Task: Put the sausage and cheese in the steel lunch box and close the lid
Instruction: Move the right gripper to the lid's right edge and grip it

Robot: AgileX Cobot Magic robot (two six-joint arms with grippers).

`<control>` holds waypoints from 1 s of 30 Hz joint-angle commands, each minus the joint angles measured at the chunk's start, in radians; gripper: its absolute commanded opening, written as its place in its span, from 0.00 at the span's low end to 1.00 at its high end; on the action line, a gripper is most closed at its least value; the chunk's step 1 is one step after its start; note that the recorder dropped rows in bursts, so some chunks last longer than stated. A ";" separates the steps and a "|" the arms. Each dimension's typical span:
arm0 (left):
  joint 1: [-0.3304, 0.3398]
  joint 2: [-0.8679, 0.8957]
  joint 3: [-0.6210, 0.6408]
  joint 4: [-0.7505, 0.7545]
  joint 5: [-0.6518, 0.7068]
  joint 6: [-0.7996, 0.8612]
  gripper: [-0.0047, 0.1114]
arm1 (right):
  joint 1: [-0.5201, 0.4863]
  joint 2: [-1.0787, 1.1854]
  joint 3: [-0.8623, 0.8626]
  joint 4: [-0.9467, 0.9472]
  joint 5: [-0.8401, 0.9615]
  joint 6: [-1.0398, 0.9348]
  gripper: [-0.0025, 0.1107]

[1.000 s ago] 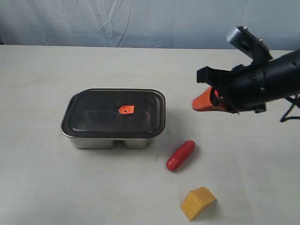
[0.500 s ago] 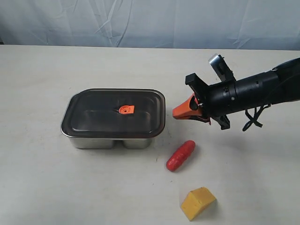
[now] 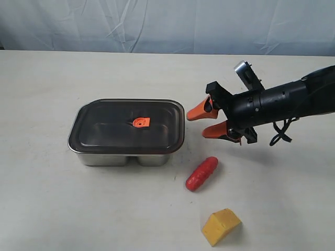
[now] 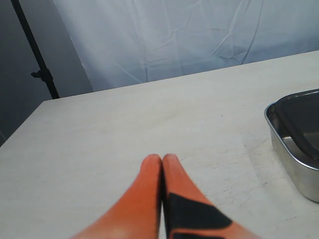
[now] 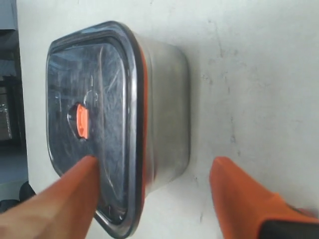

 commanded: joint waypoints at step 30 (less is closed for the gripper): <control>-0.006 -0.005 -0.001 0.006 -0.014 -0.002 0.04 | 0.133 0.023 -0.008 0.109 -0.146 -0.025 0.56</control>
